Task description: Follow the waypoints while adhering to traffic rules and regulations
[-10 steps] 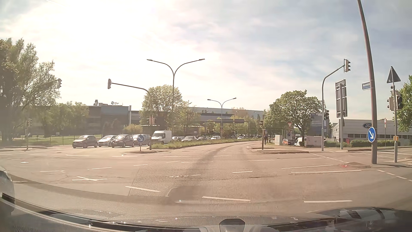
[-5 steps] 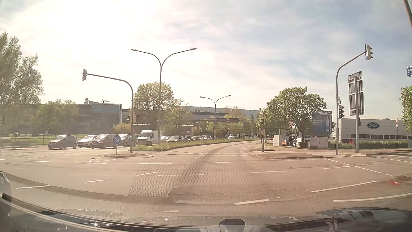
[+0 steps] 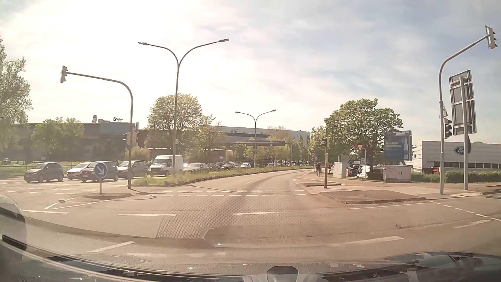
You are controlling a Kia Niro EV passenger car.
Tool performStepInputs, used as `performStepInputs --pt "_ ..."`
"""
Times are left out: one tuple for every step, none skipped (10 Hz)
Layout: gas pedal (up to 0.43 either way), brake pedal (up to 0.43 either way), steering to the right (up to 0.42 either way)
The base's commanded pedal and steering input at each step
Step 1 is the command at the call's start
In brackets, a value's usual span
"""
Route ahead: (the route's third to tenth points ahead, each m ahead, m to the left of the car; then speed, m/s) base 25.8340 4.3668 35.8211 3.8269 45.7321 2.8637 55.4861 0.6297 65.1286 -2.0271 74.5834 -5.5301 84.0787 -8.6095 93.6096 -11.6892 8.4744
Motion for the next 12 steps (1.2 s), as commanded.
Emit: performStepInputs --pt "0.177 0.000 0.013" --pt "0.150 0.000 0.013" --pt "0.138 0.000 0.013" --pt "0.138 0.000 0.013" --pt "0.138 0.000 0.013" --pt "0.138 0.000 0.013" --pt "0.138 0.000 0.013" --pt "0.138 0.000 0.015" --pt "0.138 0.000 0.016" --pt "0.138 0.000 0.016" --pt "0.138 0.000 0.018" --pt "0.138 0.000 0.018"
